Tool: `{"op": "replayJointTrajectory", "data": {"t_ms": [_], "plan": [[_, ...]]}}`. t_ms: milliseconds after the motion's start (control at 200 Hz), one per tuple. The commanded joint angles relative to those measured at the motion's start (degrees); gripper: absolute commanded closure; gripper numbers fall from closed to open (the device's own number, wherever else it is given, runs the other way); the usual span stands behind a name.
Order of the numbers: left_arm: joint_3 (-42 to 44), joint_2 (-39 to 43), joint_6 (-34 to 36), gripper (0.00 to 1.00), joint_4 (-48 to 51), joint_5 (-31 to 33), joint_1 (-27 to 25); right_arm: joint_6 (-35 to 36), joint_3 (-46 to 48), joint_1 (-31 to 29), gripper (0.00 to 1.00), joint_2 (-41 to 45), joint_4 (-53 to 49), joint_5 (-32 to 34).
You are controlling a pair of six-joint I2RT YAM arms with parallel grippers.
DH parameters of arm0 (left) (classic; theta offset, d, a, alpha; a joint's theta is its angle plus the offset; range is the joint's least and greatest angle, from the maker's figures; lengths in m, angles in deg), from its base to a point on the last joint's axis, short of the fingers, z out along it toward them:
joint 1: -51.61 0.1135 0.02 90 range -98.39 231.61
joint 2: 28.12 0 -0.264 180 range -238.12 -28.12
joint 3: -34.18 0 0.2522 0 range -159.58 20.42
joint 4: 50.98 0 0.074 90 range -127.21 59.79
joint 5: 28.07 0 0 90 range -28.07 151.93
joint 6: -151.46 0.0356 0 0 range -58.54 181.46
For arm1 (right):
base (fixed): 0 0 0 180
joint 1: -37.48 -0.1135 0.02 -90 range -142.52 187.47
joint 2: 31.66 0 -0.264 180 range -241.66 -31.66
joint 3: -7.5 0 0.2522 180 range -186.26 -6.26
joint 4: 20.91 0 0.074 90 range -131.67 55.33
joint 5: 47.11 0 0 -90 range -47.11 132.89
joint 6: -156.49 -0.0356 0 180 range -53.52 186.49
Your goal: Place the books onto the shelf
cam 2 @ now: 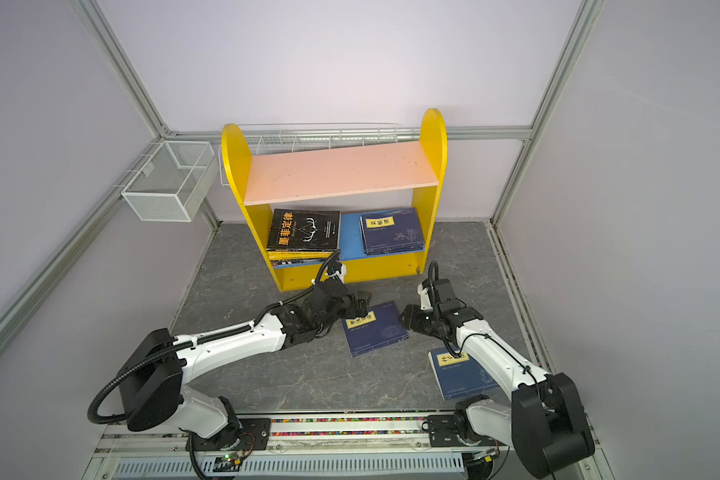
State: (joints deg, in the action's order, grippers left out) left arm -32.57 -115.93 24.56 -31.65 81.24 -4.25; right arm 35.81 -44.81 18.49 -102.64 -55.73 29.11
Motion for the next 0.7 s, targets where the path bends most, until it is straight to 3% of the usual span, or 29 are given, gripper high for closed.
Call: {"op": "replayJointTrajectory", "data": {"t_ms": [0,105,695], "plan": [[2.6,-2.3,-6.3,0.00,2.8,4.4,0.9,-0.2,0.8,-0.7,0.41,-2.4,1.5,0.5],[0.3,-4.9,-8.9,0.00,7.4,4.4,2.0,0.4,0.3,-0.8,0.40,-5.0,1.2,0.3],[-9.5,-15.8,-5.8,0.00,17.3,-2.3,2.2,2.4,-2.7,-1.0,0.37,-14.5,0.0,-1.9]]}}
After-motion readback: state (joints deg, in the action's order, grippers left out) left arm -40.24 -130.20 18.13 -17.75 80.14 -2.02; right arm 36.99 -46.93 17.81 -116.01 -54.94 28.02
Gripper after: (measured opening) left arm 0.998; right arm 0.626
